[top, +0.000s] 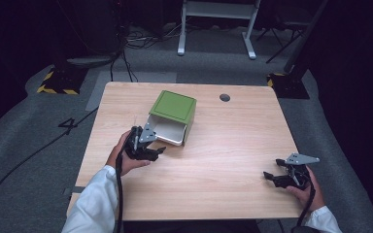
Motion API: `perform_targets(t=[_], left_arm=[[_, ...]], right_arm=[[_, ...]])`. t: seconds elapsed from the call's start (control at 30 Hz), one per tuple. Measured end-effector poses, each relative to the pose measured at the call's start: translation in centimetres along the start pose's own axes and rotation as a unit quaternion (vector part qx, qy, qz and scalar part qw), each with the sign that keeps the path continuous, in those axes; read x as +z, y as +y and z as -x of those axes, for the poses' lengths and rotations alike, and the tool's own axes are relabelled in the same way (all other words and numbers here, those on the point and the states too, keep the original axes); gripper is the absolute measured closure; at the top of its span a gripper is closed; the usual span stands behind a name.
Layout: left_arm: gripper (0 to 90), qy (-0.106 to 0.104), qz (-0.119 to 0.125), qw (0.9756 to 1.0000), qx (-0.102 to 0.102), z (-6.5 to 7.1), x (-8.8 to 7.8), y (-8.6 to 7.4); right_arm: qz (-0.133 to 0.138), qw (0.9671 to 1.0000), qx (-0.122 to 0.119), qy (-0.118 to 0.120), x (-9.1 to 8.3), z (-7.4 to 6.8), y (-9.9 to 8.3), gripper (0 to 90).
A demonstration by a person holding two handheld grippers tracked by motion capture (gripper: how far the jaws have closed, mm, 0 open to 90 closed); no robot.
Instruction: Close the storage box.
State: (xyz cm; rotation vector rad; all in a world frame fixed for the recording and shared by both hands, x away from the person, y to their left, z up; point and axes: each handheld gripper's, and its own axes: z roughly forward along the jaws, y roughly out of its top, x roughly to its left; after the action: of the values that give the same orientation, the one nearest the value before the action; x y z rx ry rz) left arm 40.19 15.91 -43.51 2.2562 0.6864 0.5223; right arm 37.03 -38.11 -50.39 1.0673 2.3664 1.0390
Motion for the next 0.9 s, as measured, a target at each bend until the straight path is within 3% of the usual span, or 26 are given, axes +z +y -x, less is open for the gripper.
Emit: perform_targets(t=[0.13, 0.23, 0.4, 0.5, 0.8, 0.9], left_arm=[[24.4, 0.003, -0.017, 0.9998, -0.006, 0.0, -0.4, -0.4], [22.7, 0.019, -0.036, 0.9992, -0.001, 0.2, -0.7, -0.8], [18.9, 0.015, -0.042, 0.9990, 0.003, 0.4, -1.2, -1.8], [18.4, 0.025, -0.053, 0.9982, 0.012, 0.6, -1.4, -2.4], [17.8, 0.042, -0.059, 0.9974, 0.008, 0.9, -2.3, -4.4], [17.6, 0.047, -0.064, 0.9968, -0.004, 1.0, -2.9, -5.8]], right_arm=[[0.000, 1.0000, 0.000, 0.000, 0.0, 0.0, 0.0, 16.9], [0.000, 1.0000, 0.000, 0.000, 0.0, 0.0, 0.0, 16.8], [0.000, 1.0000, 0.000, 0.000, 0.0, 0.0, 0.0, 16.9], [0.000, 1.0000, 0.000, 0.000, 0.0, 0.0, 0.0, 16.9], [0.000, 1.0000, 0.001, 0.000, 0.0, 0.0, 0.0, 16.9], [0.000, 1.0000, 0.001, 0.000, 0.0, 0.0, 0.0, 16.9]])
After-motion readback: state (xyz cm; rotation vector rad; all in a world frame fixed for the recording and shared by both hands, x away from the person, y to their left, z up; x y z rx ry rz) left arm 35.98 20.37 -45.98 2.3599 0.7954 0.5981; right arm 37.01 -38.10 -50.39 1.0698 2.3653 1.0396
